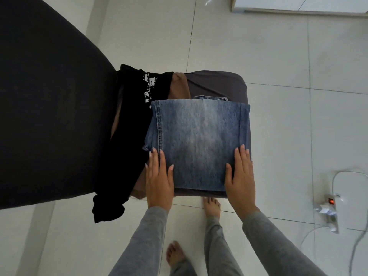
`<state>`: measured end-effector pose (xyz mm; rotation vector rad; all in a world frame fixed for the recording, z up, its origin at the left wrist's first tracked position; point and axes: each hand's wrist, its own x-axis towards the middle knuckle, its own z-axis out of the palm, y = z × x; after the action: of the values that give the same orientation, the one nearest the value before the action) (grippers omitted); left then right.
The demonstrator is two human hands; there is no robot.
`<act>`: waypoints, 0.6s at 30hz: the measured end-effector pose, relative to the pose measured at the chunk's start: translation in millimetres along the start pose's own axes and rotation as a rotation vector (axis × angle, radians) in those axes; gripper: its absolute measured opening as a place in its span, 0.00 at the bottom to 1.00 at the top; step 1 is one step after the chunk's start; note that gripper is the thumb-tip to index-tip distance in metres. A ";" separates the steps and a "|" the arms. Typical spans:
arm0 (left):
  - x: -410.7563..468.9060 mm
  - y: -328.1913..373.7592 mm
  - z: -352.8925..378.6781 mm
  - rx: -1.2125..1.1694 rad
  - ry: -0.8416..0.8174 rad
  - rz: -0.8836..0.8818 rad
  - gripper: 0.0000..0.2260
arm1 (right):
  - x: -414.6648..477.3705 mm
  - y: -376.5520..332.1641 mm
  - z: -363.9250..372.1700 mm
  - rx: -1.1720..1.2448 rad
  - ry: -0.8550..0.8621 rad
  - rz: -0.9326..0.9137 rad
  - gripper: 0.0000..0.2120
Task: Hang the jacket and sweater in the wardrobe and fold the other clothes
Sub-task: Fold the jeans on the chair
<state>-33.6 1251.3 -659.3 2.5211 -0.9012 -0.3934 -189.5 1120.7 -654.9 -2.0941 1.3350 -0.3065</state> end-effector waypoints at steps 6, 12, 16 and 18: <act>-35.7 14.1 -13.3 -0.415 0.271 -0.437 0.27 | -59.4 -12.6 -8.7 0.095 0.147 0.265 0.23; -43.1 26.6 -18.8 -1.129 0.118 -0.986 0.17 | -64.7 -36.6 -28.3 0.815 0.163 0.990 0.14; -34.3 24.0 -31.5 -1.366 -0.075 -1.013 0.10 | -47.9 -25.7 -28.8 1.045 0.037 1.002 0.20; -26.3 21.5 -36.6 -1.374 -0.099 -0.984 0.08 | -36.7 -18.1 -33.1 1.046 0.008 0.953 0.20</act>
<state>-50.1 1264.5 -614.1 1.3949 0.5915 -0.9783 -209.8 1145.5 -613.1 -0.5199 1.5286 -0.4442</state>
